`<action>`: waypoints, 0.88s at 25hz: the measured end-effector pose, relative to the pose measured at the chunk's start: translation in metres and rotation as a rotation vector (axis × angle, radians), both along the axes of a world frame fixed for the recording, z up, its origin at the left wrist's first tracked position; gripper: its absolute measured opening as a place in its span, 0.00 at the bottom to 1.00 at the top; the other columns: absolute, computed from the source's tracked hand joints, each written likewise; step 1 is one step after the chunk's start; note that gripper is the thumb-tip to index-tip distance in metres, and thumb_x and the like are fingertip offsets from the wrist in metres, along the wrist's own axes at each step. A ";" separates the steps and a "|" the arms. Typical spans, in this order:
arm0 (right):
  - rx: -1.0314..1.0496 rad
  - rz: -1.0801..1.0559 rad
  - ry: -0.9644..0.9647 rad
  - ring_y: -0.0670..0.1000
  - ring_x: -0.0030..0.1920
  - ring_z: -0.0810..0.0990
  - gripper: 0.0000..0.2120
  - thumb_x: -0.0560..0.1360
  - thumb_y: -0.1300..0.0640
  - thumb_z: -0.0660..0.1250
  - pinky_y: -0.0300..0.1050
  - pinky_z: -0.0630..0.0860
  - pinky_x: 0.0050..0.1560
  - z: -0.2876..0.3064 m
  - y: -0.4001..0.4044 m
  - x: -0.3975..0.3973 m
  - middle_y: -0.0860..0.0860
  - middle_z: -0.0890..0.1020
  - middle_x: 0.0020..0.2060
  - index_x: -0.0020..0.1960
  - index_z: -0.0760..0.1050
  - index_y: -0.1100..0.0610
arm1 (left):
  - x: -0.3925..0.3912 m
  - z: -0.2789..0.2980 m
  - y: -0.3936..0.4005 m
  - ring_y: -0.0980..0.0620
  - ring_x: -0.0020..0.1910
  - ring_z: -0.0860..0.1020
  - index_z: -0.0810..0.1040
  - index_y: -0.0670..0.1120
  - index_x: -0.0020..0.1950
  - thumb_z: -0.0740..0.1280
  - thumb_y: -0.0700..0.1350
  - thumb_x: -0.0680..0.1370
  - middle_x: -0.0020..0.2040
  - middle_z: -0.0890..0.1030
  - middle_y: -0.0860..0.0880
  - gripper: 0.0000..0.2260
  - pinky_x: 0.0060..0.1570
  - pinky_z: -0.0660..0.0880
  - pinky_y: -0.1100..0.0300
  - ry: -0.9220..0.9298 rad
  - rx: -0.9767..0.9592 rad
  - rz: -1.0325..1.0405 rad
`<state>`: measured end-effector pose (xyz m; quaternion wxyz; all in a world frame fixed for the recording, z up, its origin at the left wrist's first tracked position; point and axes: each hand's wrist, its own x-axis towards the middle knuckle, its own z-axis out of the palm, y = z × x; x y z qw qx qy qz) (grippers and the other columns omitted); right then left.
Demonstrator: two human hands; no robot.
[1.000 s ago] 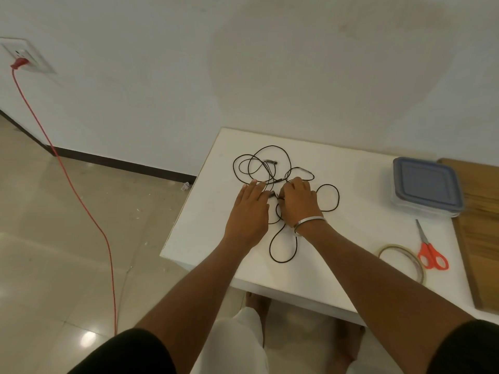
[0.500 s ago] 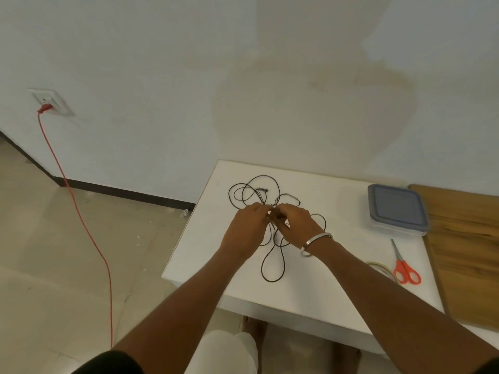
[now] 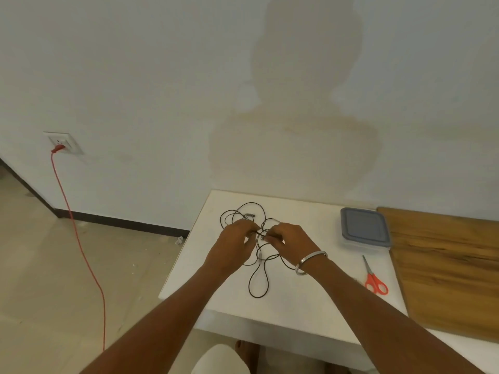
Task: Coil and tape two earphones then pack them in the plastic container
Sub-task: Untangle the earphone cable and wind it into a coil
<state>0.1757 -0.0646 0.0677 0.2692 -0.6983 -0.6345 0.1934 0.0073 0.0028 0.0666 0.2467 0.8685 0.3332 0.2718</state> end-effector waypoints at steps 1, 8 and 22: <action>0.013 0.010 -0.047 0.50 0.42 0.77 0.09 0.77 0.53 0.64 0.43 0.74 0.46 0.002 -0.001 0.001 0.51 0.81 0.43 0.50 0.80 0.57 | 0.000 0.002 -0.001 0.58 0.45 0.77 0.79 0.45 0.54 0.66 0.38 0.77 0.47 0.80 0.54 0.08 0.46 0.74 0.67 -0.022 -0.033 0.002; 0.095 0.099 -0.082 0.51 0.45 0.77 0.09 0.78 0.57 0.63 0.45 0.74 0.47 0.013 -0.007 -0.001 0.52 0.79 0.45 0.53 0.80 0.56 | 0.010 0.015 -0.015 0.61 0.44 0.78 0.78 0.45 0.58 0.62 0.38 0.80 0.45 0.81 0.54 0.10 0.45 0.71 0.74 0.049 -0.279 -0.095; -0.088 -0.019 -0.377 0.53 0.48 0.78 0.10 0.81 0.53 0.55 0.49 0.73 0.50 0.029 -0.029 0.039 0.50 0.80 0.50 0.54 0.74 0.54 | -0.022 0.037 0.017 0.51 0.46 0.79 0.80 0.43 0.51 0.62 0.35 0.79 0.47 0.83 0.49 0.09 0.49 0.77 0.53 0.123 0.002 0.110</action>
